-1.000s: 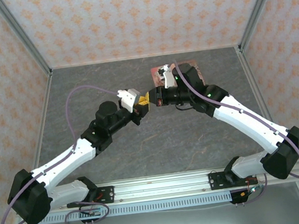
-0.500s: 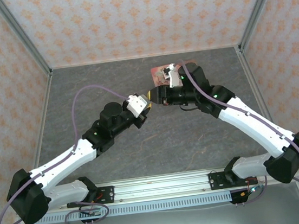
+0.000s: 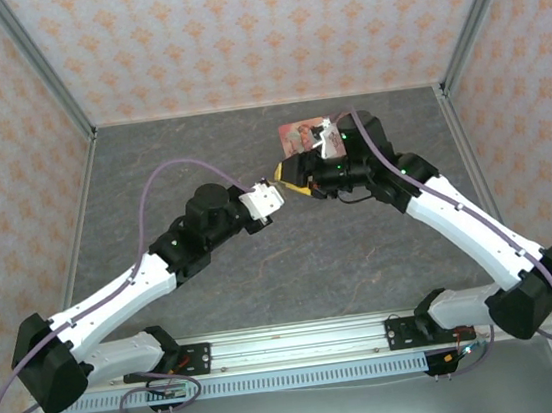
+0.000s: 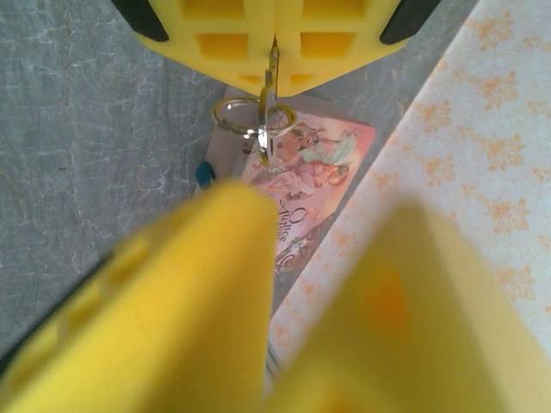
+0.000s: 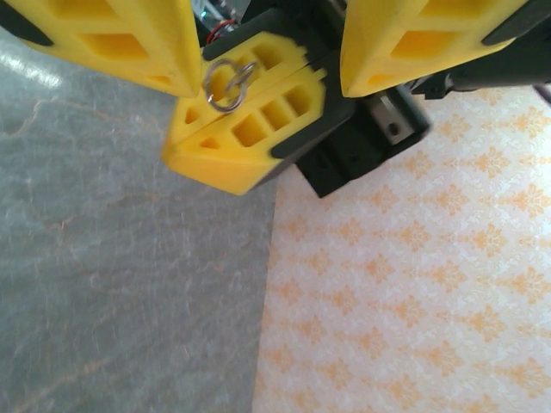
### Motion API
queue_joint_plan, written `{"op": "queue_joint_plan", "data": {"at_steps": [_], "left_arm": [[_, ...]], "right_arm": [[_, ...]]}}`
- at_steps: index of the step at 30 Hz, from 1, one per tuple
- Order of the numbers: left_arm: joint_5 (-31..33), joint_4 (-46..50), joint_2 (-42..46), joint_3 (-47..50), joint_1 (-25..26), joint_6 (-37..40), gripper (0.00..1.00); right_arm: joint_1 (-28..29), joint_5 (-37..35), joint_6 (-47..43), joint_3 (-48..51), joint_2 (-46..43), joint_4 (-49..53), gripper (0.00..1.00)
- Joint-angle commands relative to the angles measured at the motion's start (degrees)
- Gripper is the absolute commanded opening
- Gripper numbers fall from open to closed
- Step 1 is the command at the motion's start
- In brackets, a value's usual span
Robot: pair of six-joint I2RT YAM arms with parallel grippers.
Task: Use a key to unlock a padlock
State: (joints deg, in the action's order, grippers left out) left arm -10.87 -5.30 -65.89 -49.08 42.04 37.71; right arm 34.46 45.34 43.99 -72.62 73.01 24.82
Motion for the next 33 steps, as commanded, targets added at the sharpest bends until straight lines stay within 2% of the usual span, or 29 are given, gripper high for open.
{"op": "queue_joint_plan", "data": {"at_steps": [1,7,16,20,22,24,25,29,33], "left_arm": [[0.54,2.74,-1.06,-2.30,0.67,3.86,0.00],[1.01,2.31,-2.03,-2.64,0.75,4.19,0.00],[1.89,2.20,-2.64,-2.90,0.76,4.17,0.00],[2.46,1.31,-2.34,-2.87,0.73,2.13,0.02],[2.36,1.24,-1.66,-2.89,0.67,0.12,0.16],[1.84,1.43,-0.64,-2.82,0.43,-3.02,0.38],[1.42,1.65,-0.04,-2.69,0.33,-4.39,0.43],[0.30,2.05,3.21,-1.48,-0.44,-13.42,0.58],[-0.45,1.74,6.51,-0.46,-2.02,-27.39,0.65]], "right_arm": [[0.17,3.94,4.17,1.21,1.32,0.41,0.44],[0.24,3.66,5.05,1.77,1.55,-0.02,0.31],[0.18,3.50,4.26,1.28,2.31,1.56,0.04],[0.19,2.35,2.42,0.91,2.23,3.10,0.00],[0.18,1.28,1.36,1.23,1.58,2.84,0.00],[0.06,-0.14,0.63,2.02,0.13,1.11,0.00],[-0.07,-1.18,0.26,2.65,-0.58,0.21,0.00],[-0.40,-4.80,-0.38,6.72,-4.34,-7.34,0.00],[-0.41,-7.66,-0.96,12.30,-8.44,-20.41,0.00]]}}
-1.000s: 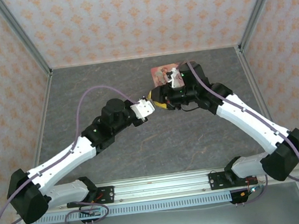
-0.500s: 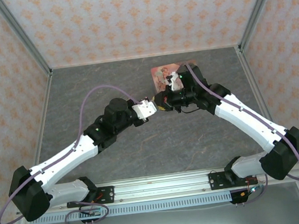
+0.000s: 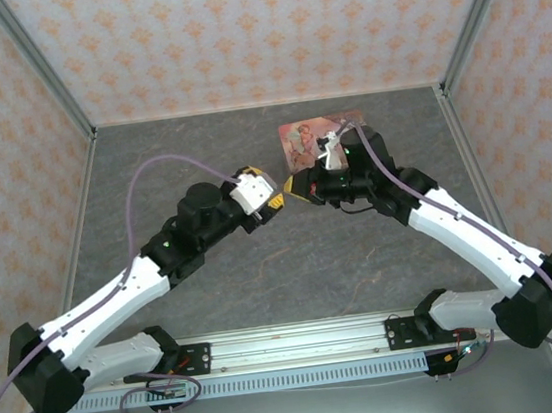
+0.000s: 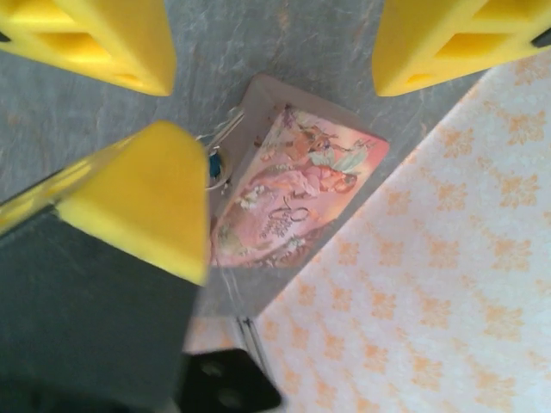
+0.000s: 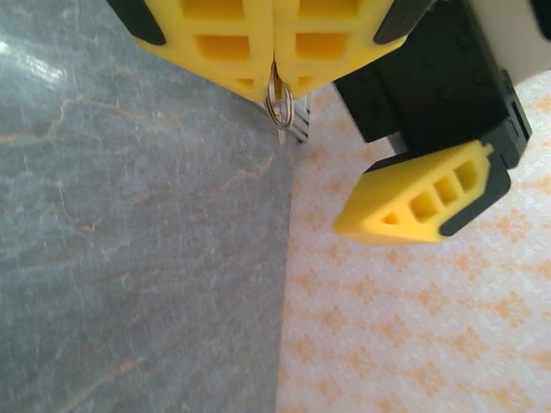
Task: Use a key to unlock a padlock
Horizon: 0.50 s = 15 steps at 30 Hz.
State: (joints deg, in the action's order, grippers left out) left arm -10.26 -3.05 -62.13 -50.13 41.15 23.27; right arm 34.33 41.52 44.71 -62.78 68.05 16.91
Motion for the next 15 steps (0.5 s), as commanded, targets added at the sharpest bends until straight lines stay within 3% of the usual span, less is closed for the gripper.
{"op": "queue_joint_plan", "data": {"at_steps": [1,6,10,15], "left_arm": [[-1.34,-0.59,3.35,0.56,-1.68,-16.49,0.66],[-1.42,-4.24,5.68,0.70,-5.01,-39.43,0.74],[-1.70,-5.43,4.57,-2.18,-7.17,-57.66,0.76],[-8.64,-14.53,0.79,-5.91,-7.40,-73.27,0.76]], "right_arm": [[-0.31,-4.67,-1.82,3.75,-4.20,-15.43,0.00],[-0.30,-8.32,-1.65,11.06,-7.27,-33.51,0.00],[-0.30,-7.20,-1.56,13.42,-7.06,-42.15,0.00],[1.89,-8.05,-1.95,16.69,-7.06,-49.47,0.00]]}}
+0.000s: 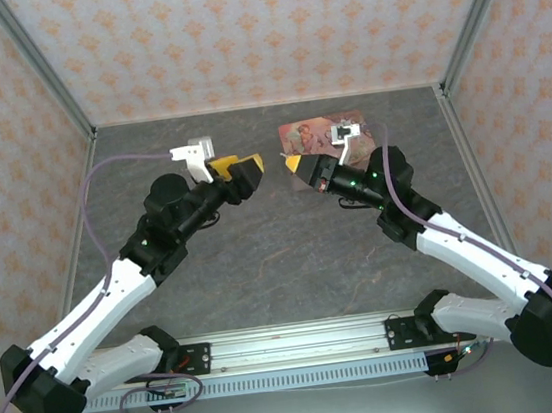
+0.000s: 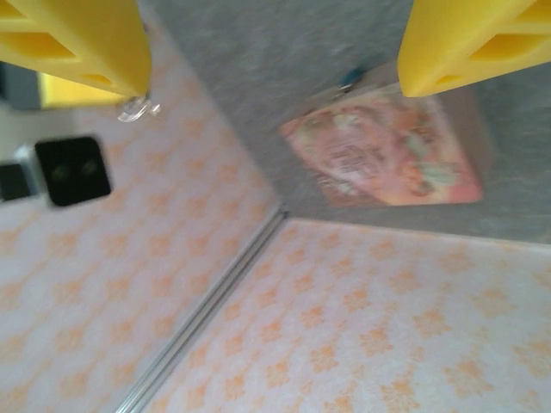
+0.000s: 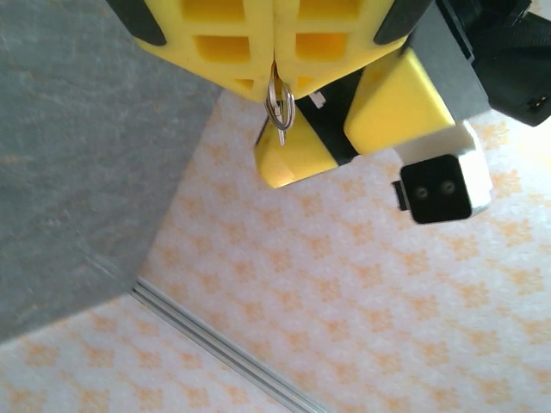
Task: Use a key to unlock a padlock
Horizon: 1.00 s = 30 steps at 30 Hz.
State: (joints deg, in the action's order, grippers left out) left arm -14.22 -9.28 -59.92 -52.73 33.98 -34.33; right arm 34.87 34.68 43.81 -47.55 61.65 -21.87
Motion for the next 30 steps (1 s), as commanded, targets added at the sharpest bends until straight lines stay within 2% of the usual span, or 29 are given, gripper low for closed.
{"op": "queue_joint_plan", "data": {"at_steps": [1,6,12,21,30], "left_arm": [[-5.61,-9.59,-2.27,-3.80,-0.23,-17.55,0.75],[-11.46,-13.93,-7.02,-7.35,0.01,-22.54,0.73],[-11.89,-14.70,-8.28,-7.67,0.77,-23.15,0.67],[-12.08,-14.68,-8.35,-6.90,1.60,-22.92,0.51],[-12.61,-13.50,-8.45,-7.69,1.79,-21.86,0.27]], "right_arm": [[1.95,-1.77,-0.94,1.98,-0.45,-12.06,0.00],[4.66,-3.85,0.35,3.01,1.13,-17.47,0.00],[5.74,-5.12,1.44,2.20,2.29,-19.45,0.00],[5.91,-6.00,2.02,1.23,3.34,-18.62,0.00],[5.91,-6.90,2.84,0.35,4.73,-18.25,0.00]]}}
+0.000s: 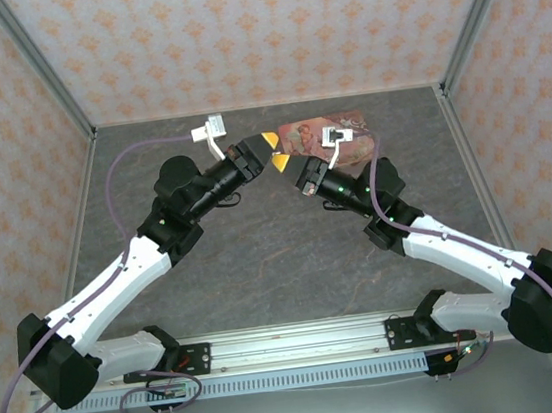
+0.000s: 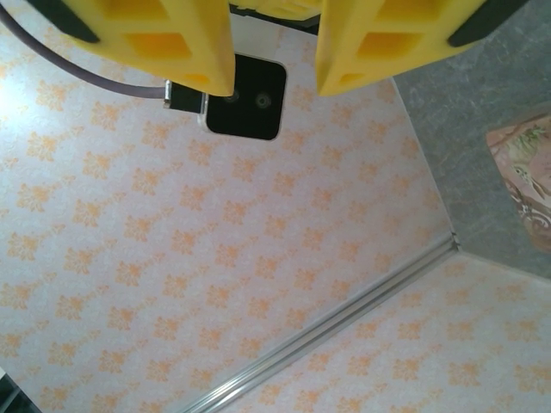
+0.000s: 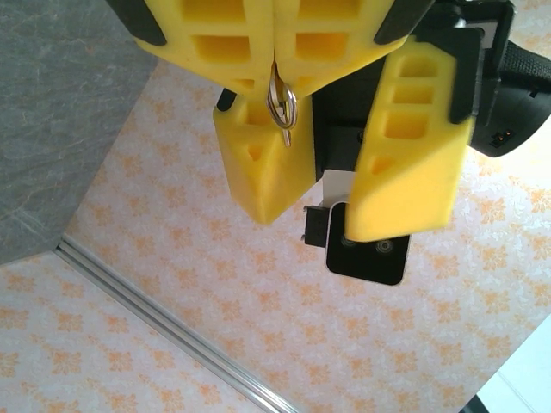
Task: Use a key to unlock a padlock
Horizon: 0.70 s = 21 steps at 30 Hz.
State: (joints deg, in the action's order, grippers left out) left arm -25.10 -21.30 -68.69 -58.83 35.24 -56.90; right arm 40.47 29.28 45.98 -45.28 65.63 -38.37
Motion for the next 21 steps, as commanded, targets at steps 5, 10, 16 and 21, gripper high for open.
{"op": "queue_joint_plan", "data": {"at_steps": [5,10,16,21], "left_arm": [[-1.27,-0.37,0.57,-1.53,0.62,1.73,0.10],[0.43,3.61,1.68,-2.18,0.61,5.18,0.00],[0.85,11.93,2.90,-4.60,0.61,12.91,0.00],[-1.86,15.50,2.39,-6.53,0.61,17.19,0.00]], "right_arm": [[0.32,-1.36,1.32,-2.18,1.35,-1.46,0.00],[0.32,-1.93,-0.76,-1.79,-0.40,2.59,0.18],[-0.26,-4.16,-7.47,-0.22,-7.86,16.75,0.43],[-3.04,-0.46,-8.58,1.53,-12.63,20.71,0.54]]}}
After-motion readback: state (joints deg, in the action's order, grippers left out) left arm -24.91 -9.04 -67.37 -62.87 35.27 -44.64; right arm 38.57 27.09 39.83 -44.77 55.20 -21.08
